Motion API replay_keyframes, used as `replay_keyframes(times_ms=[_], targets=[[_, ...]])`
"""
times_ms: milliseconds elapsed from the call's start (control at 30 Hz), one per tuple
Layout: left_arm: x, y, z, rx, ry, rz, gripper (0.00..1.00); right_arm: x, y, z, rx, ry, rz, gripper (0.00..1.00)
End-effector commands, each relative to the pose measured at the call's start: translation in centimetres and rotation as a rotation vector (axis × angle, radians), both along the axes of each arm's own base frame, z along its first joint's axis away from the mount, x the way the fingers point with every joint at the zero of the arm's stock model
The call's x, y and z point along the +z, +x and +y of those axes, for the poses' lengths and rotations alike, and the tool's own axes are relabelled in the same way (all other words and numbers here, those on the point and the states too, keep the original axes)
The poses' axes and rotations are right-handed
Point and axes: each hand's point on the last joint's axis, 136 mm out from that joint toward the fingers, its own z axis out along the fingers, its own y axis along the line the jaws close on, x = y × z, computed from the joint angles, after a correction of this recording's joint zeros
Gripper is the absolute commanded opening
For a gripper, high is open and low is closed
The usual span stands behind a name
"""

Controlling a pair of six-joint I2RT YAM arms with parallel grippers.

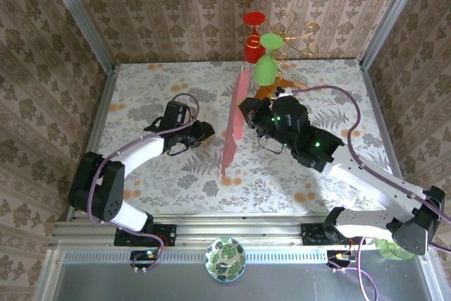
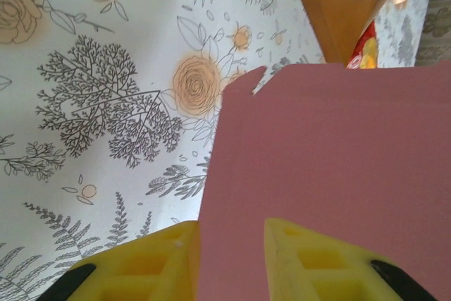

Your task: Fold the paper box

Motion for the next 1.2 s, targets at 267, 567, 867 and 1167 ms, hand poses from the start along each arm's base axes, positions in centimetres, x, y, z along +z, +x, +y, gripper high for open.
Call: replay_keyframes(times_ms=[267,567,867,1167], targets=[[7.5,-1.3,10.8,0.279,0.042,-0.095,0.38,-6.8,5.2,2.9,-0.275,0.063,0.022,0.00],[12.0,-5.2,12.3,0.195,0.123,-0.182,0.39,-12.5,7.9,6.4,-0.297,0.120,0.041,0.00],[12.7,-7.2,11.3,0.343,-0.053,-0.069,0.45,-13.6,7.6,7.2,-0.314,0.093,0.062,0.00],[12.4,-6.8,6.9,0.271,-0.068,-0.093,0.41,-14.5,6.9,6.1,-0.333,0.068,0.118,0.00]])
